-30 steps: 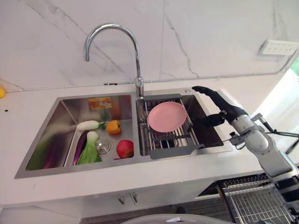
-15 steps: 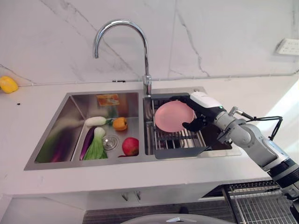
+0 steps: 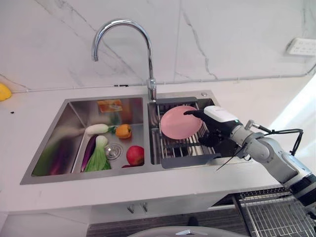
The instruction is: Place the dishes in the dishwasher.
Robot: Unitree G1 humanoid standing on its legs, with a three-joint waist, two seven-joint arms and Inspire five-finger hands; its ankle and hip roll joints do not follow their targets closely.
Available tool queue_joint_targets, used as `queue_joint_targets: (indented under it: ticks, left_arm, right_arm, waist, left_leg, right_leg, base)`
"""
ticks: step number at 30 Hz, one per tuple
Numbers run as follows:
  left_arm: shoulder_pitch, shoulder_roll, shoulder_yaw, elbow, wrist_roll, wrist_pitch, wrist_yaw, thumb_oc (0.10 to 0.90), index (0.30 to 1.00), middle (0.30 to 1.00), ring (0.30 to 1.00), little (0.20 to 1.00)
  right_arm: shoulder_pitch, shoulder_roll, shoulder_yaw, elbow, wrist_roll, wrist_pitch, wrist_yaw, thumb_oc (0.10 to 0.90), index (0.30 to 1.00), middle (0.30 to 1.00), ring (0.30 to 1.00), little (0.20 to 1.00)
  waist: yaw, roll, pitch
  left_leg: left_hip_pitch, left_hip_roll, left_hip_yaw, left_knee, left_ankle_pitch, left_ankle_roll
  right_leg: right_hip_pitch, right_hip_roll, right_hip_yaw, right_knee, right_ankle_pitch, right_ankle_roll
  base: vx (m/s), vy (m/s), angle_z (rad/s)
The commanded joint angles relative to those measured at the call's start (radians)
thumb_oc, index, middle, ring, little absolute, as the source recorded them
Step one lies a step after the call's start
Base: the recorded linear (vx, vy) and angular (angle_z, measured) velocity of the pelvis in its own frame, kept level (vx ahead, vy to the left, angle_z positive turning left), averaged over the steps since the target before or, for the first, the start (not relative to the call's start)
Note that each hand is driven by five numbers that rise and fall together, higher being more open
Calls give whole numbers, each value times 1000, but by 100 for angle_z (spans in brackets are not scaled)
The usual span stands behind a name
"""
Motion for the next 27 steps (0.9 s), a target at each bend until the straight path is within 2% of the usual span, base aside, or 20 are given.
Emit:
queue_joint_targets:
  ticks: [1, 11, 16, 20, 27]
  left_arm:
    - [-60, 31, -66, 26, 4, -15, -17, 800, 900, 900, 900, 900]
    - [-47, 39, -76, 29, 23, -16, -14, 800, 900, 900, 900, 900]
    - [-38, 41, -88, 35, 38, -14, -14, 800, 900, 900, 900, 900]
    - [-44, 38, -100, 30, 37, -15, -1, 800, 900, 900, 900, 900]
    - [-52, 23, -99, 20, -22, -7, 20, 800, 900, 900, 900, 900]
  right_arm:
    - [-62, -1, -78, -36, -38, -43, -44, 800, 900, 900, 900, 900]
    - [-93, 13, -18, 60, -124, -33, -57, 800, 900, 900, 900, 900]
    - [-162, 19, 72, 153, -253, -21, -79, 800, 900, 900, 900, 900]
    - [-212, 76, 126, 236, -313, -1, -119, 800, 900, 900, 900, 900]
    - [-227, 232, 138, 353, -376, 60, -198, 800, 900, 900, 900, 900]
  waist:
    - [17, -53, -32]
    - [27, -55, -34]
    - [37, -55, -34]
    - [42, -51, -32]
    - [56, -45, -32]
  left_leg:
    - [-25, -29, -1, 7, -15, 27]
    - [-22, -33, -8, 4, -20, 29]
    - [-20, -33, -9, 1, -20, 29]
    - [-20, -31, -11, 0, -20, 29]
    - [-17, -29, -16, 2, -23, 29]
  right_leg:
    - [17, -108, 10, 32, -149, 91]
    - [17, -112, 8, 35, -149, 91]
    - [20, -112, 4, 33, -150, 92]
    - [19, -112, 2, 34, -151, 91]
    - [24, -110, -4, 33, -156, 87]
  base:
    - [0, 0, 0]
    - [0, 0, 0]
    - [0, 0, 0]
    - [0, 0, 0]
    - [16, -4, 5]
